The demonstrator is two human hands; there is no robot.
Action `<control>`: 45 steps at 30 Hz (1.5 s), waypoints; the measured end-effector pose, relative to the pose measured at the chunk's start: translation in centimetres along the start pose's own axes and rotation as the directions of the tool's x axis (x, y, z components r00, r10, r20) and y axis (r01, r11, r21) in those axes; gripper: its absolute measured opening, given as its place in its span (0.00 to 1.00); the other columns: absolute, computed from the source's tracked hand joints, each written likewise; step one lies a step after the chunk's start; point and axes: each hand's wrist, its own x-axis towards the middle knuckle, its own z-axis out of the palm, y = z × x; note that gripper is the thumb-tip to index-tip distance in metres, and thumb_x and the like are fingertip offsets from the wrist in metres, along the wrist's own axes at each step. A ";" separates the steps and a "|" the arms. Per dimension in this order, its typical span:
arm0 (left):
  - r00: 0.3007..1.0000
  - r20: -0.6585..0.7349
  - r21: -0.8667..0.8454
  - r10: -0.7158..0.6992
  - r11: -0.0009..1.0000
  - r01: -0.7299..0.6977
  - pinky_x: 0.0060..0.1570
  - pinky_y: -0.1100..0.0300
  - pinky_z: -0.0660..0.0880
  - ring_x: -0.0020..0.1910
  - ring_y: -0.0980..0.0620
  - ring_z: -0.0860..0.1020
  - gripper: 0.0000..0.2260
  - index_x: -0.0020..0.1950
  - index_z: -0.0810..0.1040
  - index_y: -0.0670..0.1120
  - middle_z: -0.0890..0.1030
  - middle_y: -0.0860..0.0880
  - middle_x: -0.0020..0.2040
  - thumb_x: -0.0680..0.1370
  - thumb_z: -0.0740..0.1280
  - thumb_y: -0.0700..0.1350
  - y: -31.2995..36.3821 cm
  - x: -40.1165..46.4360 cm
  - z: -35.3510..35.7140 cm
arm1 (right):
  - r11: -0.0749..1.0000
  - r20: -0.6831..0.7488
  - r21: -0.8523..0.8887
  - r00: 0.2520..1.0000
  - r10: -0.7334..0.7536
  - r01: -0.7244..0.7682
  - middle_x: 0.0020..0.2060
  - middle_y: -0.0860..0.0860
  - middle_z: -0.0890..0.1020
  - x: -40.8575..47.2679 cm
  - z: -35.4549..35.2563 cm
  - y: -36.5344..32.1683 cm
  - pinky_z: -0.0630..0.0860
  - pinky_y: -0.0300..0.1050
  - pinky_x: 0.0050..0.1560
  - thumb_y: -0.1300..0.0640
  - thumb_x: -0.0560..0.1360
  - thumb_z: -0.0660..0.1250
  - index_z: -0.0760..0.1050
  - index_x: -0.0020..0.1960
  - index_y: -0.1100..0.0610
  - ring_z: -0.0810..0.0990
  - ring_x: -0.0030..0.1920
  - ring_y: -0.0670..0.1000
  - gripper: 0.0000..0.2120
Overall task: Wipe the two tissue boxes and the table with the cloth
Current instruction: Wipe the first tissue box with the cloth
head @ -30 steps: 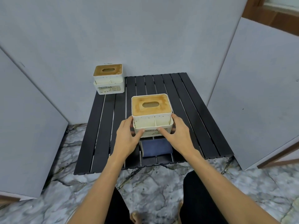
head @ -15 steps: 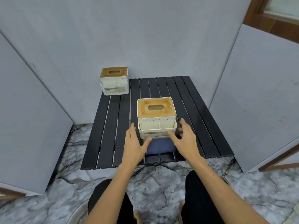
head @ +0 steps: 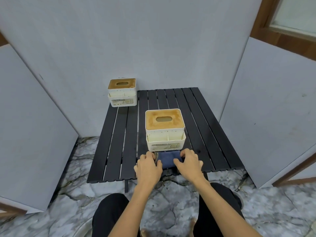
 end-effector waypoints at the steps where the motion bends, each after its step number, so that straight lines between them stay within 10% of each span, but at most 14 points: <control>1: 1.000 0.002 -0.029 0.007 1.000 -0.007 0.58 0.46 0.70 0.54 0.44 0.75 0.07 0.51 0.69 0.49 0.75 0.49 0.52 0.80 0.64 0.51 0.1 -0.1 0.0 | 0.999 0.004 0.039 1.000 -0.007 0.007 0.49 0.49 0.73 -0.2 0.0 0.0 0.61 0.49 0.51 0.52 0.75 0.67 0.68 0.50 0.53 0.72 0.53 0.54 0.09; 9: 0.997 -0.001 -0.440 0.075 0.895 -0.068 0.39 0.61 0.72 0.39 0.50 0.73 0.09 0.43 0.70 0.48 0.77 0.50 0.41 0.74 0.68 0.36 0.6 -1.8 -0.7 | 0.948 0.065 0.319 0.997 -0.032 0.010 0.49 0.54 0.74 -1.1 -1.6 0.2 0.70 0.40 0.38 0.64 0.72 0.69 0.66 0.54 0.55 0.73 0.44 0.51 0.15; 16: 0.990 0.114 -0.614 0.088 0.790 0.000 0.38 0.69 0.72 0.43 0.52 0.76 0.11 0.47 0.74 0.46 0.78 0.49 0.45 0.74 0.69 0.31 0.3 -0.9 -2.1 | 0.988 0.298 -0.009 0.944 -0.144 0.154 0.59 0.50 0.65 -0.7 -2.5 0.0 0.74 0.51 0.58 0.51 0.74 0.65 0.66 0.70 0.50 0.73 0.58 0.54 0.25; 21: 0.919 0.379 -0.737 0.111 0.637 0.226 0.54 0.49 0.79 0.57 0.44 0.81 0.19 0.57 0.78 0.47 0.82 0.44 0.57 0.71 0.76 0.32 -0.9 0.4 -2.3 | 0.891 0.300 -0.278 0.914 -0.274 0.358 0.65 0.49 0.65 -0.8 -2.5 -1.0 0.63 0.53 0.62 0.48 0.73 0.63 0.62 0.75 0.44 0.63 0.65 0.55 0.30; 26: 0.806 0.476 -0.760 0.351 0.626 0.176 0.57 0.55 0.76 0.54 0.49 0.81 0.23 0.59 0.81 0.45 0.85 0.48 0.51 0.66 0.80 0.35 -0.7 0.9 -4.8 | 0.901 0.387 0.193 0.814 -0.433 0.388 0.63 0.44 0.74 -1.4 -3.3 -1.6 0.68 0.49 0.62 0.52 0.70 0.64 0.70 0.65 0.44 0.70 0.63 0.48 0.23; 29: 0.821 0.437 -0.741 0.367 0.664 0.098 0.54 0.61 0.78 0.54 0.51 0.83 0.21 0.59 0.80 0.43 0.86 0.49 0.49 0.70 0.78 0.31 0.7 1.5 -6.5 | 0.875 0.365 0.434 0.845 -0.390 0.217 0.45 0.53 0.81 -1.6 -3.5 -1.8 0.74 0.51 0.45 0.55 0.73 0.67 0.75 0.49 0.53 0.78 0.44 0.51 0.06; 32: 0.870 0.330 -0.754 0.367 0.656 0.010 0.55 0.61 0.79 0.55 0.48 0.84 0.17 0.59 0.79 0.43 0.85 0.47 0.52 0.72 0.77 0.33 2.0 2.7 -7.6 | 0.825 0.308 0.553 0.892 -0.331 0.115 0.47 0.54 0.84 -1.9 -3.5 -2.1 0.76 0.46 0.45 0.60 0.78 0.66 0.79 0.52 0.58 0.82 0.47 0.53 0.05; 39: 0.886 -0.142 -0.357 0.442 0.812 -0.462 0.60 0.56 0.73 0.59 0.56 0.76 0.13 0.61 0.78 0.51 0.80 0.57 0.59 0.78 0.70 0.52 5.0 8.0 -9.3 | 0.773 0.194 0.630 0.951 -0.242 0.068 0.44 0.48 0.85 -0.7 -6.2 -2.9 0.76 0.38 0.40 0.59 0.81 0.64 0.79 0.53 0.54 0.83 0.44 0.46 0.05; 45: 0.873 0.117 0.116 0.473 0.867 -0.485 0.75 0.35 0.50 0.81 0.47 0.47 0.40 0.80 0.58 0.57 0.52 0.52 0.82 0.73 0.59 0.74 5.4 13.0 -6.6 | 0.791 -0.019 0.594 0.986 -0.164 0.143 0.49 0.47 0.85 2.2 -8.8 -3.0 0.82 0.45 0.45 0.58 0.80 0.65 0.77 0.59 0.52 0.84 0.48 0.45 0.09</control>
